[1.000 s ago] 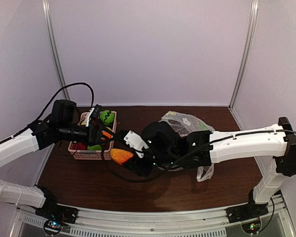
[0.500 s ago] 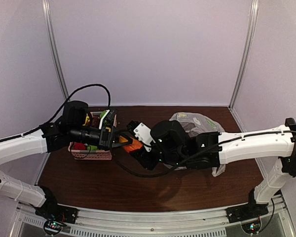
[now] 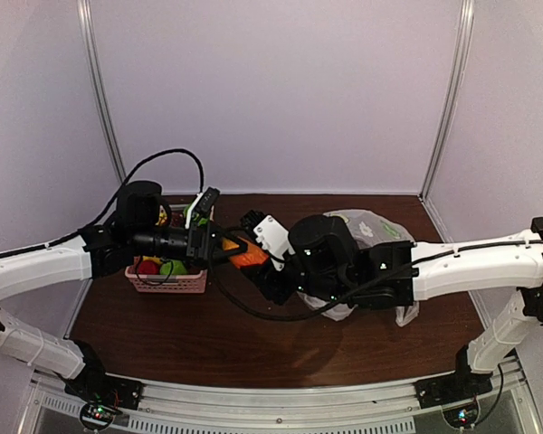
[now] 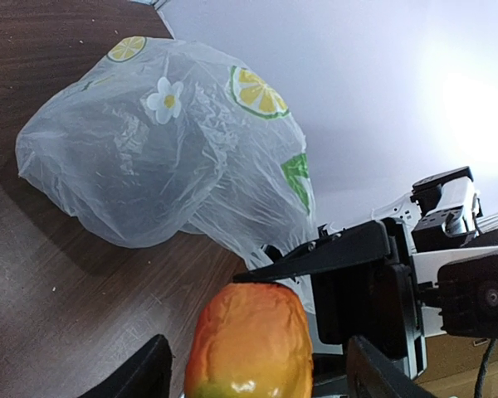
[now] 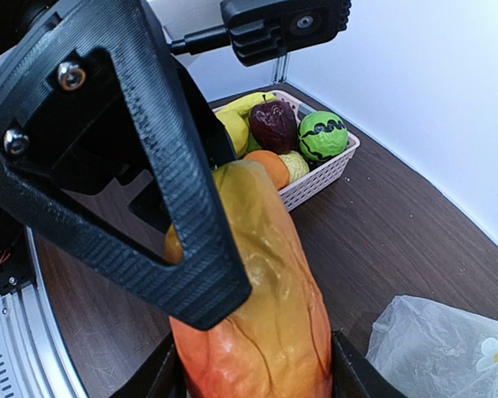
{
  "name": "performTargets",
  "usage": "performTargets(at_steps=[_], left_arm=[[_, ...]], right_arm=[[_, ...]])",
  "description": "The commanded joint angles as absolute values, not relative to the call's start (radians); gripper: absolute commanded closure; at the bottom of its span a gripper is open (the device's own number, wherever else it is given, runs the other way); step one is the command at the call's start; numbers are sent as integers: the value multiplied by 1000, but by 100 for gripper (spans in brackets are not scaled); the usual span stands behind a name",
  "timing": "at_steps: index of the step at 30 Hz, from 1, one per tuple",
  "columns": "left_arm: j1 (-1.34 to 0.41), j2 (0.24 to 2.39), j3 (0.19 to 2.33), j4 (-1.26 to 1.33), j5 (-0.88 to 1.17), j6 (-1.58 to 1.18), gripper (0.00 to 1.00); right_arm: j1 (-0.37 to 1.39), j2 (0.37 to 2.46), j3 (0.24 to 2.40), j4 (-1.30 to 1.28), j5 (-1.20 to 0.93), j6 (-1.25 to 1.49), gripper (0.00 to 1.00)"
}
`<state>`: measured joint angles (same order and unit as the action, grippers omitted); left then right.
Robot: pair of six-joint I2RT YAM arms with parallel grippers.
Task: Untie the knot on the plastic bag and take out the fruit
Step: Pass from the right arm to the left, then place the fake fruit in the bin.
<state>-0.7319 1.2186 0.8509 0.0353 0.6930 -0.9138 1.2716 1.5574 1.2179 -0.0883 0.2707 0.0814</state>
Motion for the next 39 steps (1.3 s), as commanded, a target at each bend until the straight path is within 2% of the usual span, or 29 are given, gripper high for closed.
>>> performTargets(at_steps=[1, 7, 13, 18, 20, 24, 31, 35, 39], left_arm=[[-742, 1238, 844, 113, 713, -937, 28], [-746, 1241, 840, 128, 703, -945, 45], [-746, 1230, 839, 127, 686, -942, 57], [-746, 1211, 840, 115, 662, -932, 64], [-744, 1206, 849, 97, 644, -919, 64], [-707, 1204, 918, -149, 553, -784, 64], [-508, 1190, 1016, -488, 379, -559, 64], [-398, 1170, 1048, -578, 279, -480, 64], [-296, 1170, 1037, -582, 279, -438, 64]], right_arm=[[1269, 1546, 1207, -67, 296, 79, 47], [1269, 1545, 1204, -62, 298, 80, 45], [1269, 1522, 1172, -41, 308, 81, 29], [1268, 1505, 1159, -39, 309, 81, 13], [1269, 1492, 1158, -40, 308, 82, 10], [1269, 1447, 1167, -67, 271, 92, 5], [1269, 1377, 1253, -218, 221, 105, 4], [1269, 1324, 1252, -271, 287, 107, 2], [1263, 1290, 1235, -295, 362, 108, 0]])
